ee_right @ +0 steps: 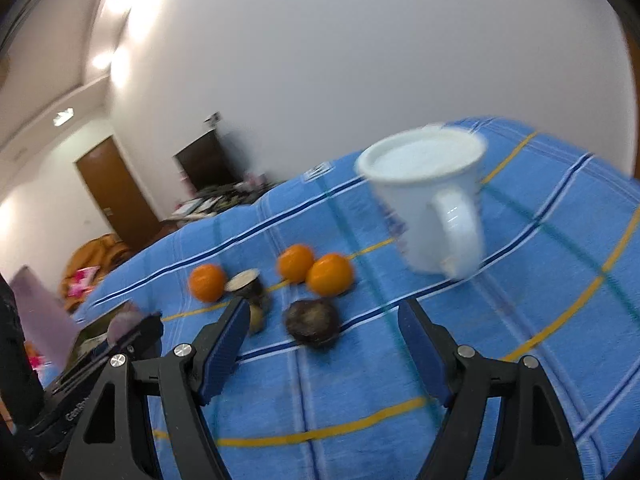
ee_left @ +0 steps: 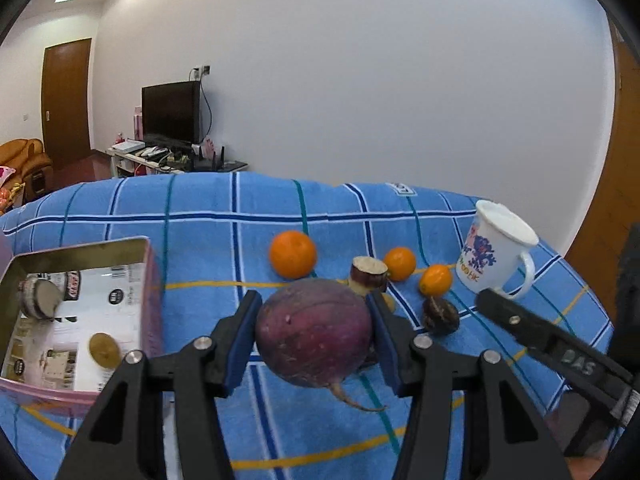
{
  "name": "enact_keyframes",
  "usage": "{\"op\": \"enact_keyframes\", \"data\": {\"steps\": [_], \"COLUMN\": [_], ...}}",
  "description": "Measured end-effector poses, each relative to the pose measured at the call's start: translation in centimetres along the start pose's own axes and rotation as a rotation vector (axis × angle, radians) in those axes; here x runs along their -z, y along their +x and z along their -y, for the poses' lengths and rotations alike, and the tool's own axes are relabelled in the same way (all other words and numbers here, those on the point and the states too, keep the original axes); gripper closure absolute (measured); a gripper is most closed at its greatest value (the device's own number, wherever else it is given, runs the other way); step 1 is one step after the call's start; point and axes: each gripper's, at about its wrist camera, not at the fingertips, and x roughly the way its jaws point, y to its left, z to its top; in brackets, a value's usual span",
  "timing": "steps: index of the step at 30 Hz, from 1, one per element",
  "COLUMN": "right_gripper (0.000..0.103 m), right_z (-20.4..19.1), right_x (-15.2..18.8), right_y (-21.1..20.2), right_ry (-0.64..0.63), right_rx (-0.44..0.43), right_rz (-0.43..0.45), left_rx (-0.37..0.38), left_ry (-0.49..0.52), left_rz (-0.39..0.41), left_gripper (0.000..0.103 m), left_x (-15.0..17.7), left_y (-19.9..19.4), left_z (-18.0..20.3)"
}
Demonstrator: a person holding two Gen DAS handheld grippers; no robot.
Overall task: Organize fruits
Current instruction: 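Grasp the purple radish with left tool while right tool grasps the dark brown round fruit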
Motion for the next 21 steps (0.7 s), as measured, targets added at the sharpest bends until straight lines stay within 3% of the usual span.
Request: {"op": "enact_keyframes", "data": {"steps": [3,8,14,21], "right_gripper": [0.025,0.025,0.025,0.026], "right_z": [-0.5,-1.9,-5.3,-9.9], "right_x": [0.4,1.0,1.7,2.5], "right_y": [0.5,1.1,3.2,6.9], "right_ry": [-0.013,-0.069,-0.156,-0.325], "right_rx": [-0.012,-0.048,-0.128,-0.061], "right_rz": [-0.026,-0.056,-0.15,-0.259], "left_rx": [0.036,-0.032,-0.074,-0.145], "left_ry": [-0.045,-0.012,0.038,0.052], "left_rz": [-0.019,0.006,0.044,0.051], "left_gripper": [0.048,0.048,0.048,0.048], "left_x": [0.2,0.5,0.2,0.0], "left_y": [-0.5,-1.8,-2.7,-3.7], "left_z": [-1.4,-1.7,-1.9,-3.5]}}
